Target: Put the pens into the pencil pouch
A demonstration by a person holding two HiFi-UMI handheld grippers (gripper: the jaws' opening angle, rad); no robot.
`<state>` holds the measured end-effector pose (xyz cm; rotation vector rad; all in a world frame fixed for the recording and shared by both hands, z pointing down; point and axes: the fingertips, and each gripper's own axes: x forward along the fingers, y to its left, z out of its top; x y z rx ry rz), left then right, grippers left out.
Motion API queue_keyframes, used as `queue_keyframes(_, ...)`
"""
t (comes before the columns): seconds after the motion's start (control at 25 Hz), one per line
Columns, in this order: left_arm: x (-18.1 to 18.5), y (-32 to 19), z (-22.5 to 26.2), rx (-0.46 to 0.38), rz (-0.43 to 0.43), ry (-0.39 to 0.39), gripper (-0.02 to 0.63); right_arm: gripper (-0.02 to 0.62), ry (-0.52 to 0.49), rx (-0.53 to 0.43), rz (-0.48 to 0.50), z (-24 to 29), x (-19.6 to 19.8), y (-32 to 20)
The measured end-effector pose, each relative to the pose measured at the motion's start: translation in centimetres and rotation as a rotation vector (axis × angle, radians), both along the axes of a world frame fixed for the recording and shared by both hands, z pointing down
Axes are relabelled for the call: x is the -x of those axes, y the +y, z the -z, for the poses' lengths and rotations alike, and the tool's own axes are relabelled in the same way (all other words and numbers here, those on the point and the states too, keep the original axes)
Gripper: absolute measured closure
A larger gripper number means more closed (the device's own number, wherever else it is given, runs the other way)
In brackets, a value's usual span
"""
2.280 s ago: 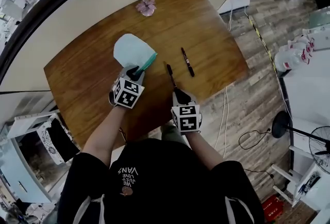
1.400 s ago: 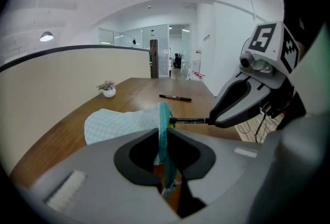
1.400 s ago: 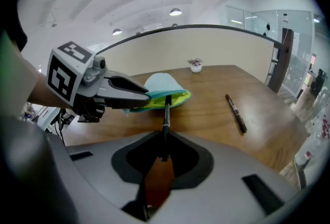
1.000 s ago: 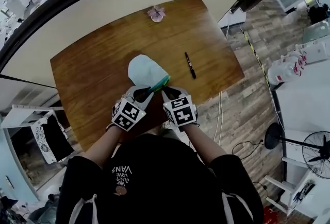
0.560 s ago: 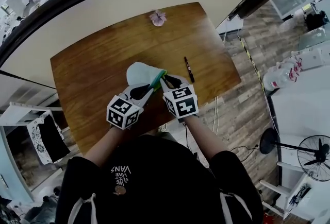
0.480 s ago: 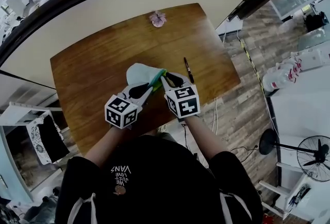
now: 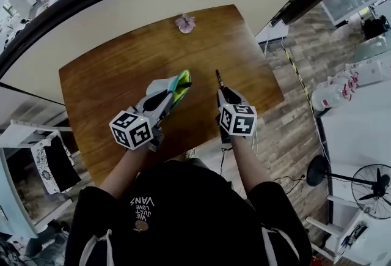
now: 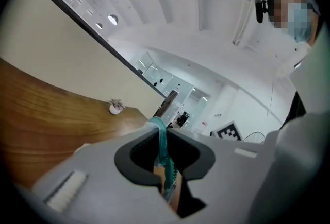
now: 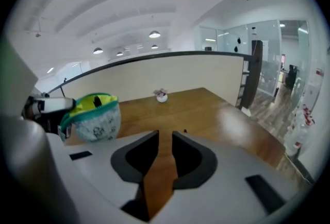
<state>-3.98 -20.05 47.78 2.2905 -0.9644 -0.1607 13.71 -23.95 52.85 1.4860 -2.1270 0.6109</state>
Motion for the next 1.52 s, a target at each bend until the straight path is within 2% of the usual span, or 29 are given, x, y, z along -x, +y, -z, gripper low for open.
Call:
queue_keyframes(0.12,0.5,-0.5,1.3,0.028,0.025,0.152,0.554,0.531,0.040,0.070,-0.031,-3.4,-2.2,0.2)
queue_keyframes(0.16,0.7,-0.6,1.6,0.030,0.035,0.180,0.554,0.531,0.055,0.090,-0.035,-4.5,-2.7,0.3)
queue_keyframes(0.36,1.1,-1.1,1.3,0.030,0.074,0.125,0.554,0.528,0.126,0.160,-0.027,-8.4,-4.6,-0.2)
queue_keyframes(0.6,0.7,-0.6,-0.1,0.048,0.086,0.046,0.554,0.511,0.160,0.227,0.003,-11.4,-5.1,-1.0)
queue_keyframes(0.84,0.3,-0.3,-1.5,0.083,0.079,0.028,0.554,0.511,0.167,0.254,0.028,-12.7,-4.9,-1.1)
queue_keyframes(0.92,0.3,-0.3,-1.3,0.090,0.078,0.063,0.554,0.525,0.178,0.248,0.044,-12.6,-4.7,-1.1)
queue_keyframes(1.04,0.2,-0.6,0.4,0.084,0.072,0.168,0.554,0.528,0.173,0.238,0.046,-12.4,-4.4,-0.7)
queue_keyframes(1.24,1.2,-1.6,4.4,-0.005,0.061,0.313,0.554,0.528,0.135,0.209,0.019,-11.2,-3.8,0.1)
queue_keyframes(1.36,1.6,-2.1,4.1,-0.006,0.061,0.296,0.554,0.528,0.110,0.182,0.007,-9.9,-3.3,0.8)
queue_keyframes(1.52,1.0,-1.8,1.7,0.018,0.020,0.181,0.554,0.528,0.077,0.133,0.033,-7.4,-1.8,2.3)
